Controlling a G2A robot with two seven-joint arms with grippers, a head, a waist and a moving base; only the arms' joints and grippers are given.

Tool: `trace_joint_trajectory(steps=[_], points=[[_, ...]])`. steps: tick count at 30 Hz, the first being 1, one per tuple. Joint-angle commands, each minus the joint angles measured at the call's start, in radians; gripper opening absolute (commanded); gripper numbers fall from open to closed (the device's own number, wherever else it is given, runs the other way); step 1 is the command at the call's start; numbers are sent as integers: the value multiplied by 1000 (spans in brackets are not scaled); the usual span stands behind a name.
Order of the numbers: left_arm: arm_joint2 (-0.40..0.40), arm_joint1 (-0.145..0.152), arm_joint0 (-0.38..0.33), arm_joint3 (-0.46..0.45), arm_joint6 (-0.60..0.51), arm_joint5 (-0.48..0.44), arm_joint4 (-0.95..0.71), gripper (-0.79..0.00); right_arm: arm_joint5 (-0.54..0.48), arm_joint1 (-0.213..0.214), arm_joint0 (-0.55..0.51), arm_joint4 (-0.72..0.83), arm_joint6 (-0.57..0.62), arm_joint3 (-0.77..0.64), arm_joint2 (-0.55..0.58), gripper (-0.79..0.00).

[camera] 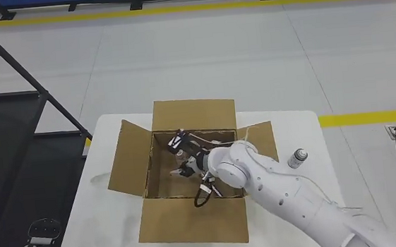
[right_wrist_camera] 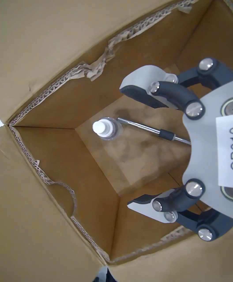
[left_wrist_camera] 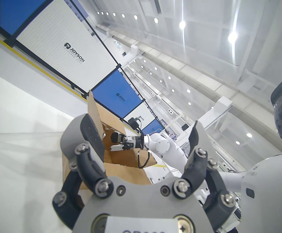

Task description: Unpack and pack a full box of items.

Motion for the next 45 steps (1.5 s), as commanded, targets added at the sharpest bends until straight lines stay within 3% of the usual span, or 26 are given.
trace_joint_trajectory(steps=[1,11,17,23,30,36,44,45], points=[[0,0,0,0,0,0,0,0,-4,-18,9,39,-14,29,-4,0],[0,0,0,0,0,0,0,0,-4,-18,9,39,-14,29,-4,0],[0,0,0,0,0,0,0,0,53,3,-55,-12,-66,17,42,0],[0,0,0,0,0,0,0,0,51,-13,-41,-44,-39,63,41,0],[0,0,0,0,0,0,0,0,-44,-70,12,-38,-89,217,5,0],[0,0,0,0,0,0,0,0,-61,-138,59,-55,-148,325,-38,0],[0,0,0,0,0,0,0,0,-97,-229,111,-52,-141,475,-80,0],[0,0,0,0,0,0,0,0,-102,-239,114,-50,-143,492,-83,-43]])
